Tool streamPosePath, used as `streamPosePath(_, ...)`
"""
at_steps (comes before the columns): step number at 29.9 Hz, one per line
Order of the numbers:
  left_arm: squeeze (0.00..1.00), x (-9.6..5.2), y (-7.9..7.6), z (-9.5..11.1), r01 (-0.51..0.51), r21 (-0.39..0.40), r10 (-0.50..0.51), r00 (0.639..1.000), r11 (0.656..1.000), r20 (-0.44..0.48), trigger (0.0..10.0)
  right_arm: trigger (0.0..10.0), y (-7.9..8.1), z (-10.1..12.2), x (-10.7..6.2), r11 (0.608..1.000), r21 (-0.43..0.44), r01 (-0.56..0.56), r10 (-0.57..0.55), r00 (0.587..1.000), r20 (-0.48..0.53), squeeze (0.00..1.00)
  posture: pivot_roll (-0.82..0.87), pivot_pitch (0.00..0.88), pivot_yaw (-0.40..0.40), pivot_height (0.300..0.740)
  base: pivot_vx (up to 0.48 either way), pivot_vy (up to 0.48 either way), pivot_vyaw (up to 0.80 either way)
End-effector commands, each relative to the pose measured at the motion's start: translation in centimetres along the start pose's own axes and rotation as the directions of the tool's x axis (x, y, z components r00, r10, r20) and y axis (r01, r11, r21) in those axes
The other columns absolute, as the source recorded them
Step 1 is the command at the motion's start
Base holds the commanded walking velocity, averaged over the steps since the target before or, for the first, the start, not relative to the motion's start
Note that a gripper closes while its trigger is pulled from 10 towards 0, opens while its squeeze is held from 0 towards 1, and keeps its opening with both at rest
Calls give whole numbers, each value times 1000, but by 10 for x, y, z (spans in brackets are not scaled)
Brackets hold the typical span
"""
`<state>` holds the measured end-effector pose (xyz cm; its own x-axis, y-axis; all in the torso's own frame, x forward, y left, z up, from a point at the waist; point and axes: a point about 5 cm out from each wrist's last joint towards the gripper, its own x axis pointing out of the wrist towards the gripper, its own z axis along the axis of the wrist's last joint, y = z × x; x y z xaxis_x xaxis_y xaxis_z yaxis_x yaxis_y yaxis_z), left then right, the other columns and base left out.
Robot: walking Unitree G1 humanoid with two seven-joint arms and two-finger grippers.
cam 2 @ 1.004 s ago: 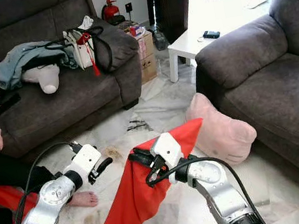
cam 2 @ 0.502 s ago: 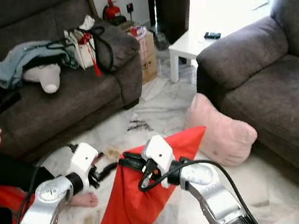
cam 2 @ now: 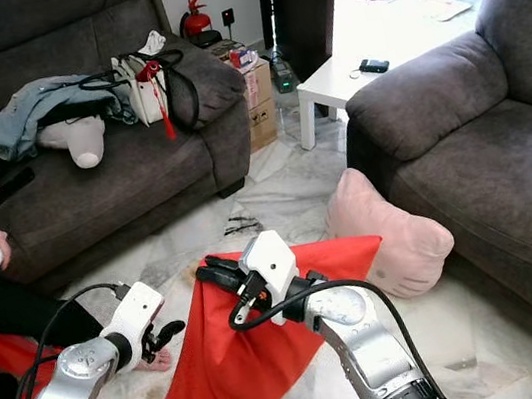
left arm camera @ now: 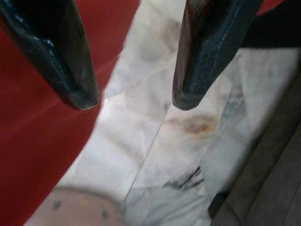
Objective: Move the pillow to the sofa from floor
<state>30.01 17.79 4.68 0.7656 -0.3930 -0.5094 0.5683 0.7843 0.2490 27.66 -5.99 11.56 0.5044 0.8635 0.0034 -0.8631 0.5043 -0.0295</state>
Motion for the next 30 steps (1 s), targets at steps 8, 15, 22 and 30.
streamPosePath(8,0,-19,-35,59,394,-24,-374,888,919,268,10000,10000,-3,31,14,996,-92,11,0,993,122,0,-21,41,26,739,0,0,0)
streamPosePath(15,0,-36,-66,72,581,90,-585,780,809,223,10000,10000,-3,22,15,996,-84,21,-13,995,94,0,-24,40,27,739,0,0,0)
streamPosePath(22,0,-51,-80,67,671,119,-681,716,732,152,10000,10000,-3,19,15,996,-83,20,-13,996,83,0,-21,40,29,739,0,0,0)
streamPosePath(30,0,-40,-65,65,524,106,-534,836,845,128,10000,10000,1,19,16,997,-77,-18,25,996,91,0,-20,39,30,739,0,0,0)
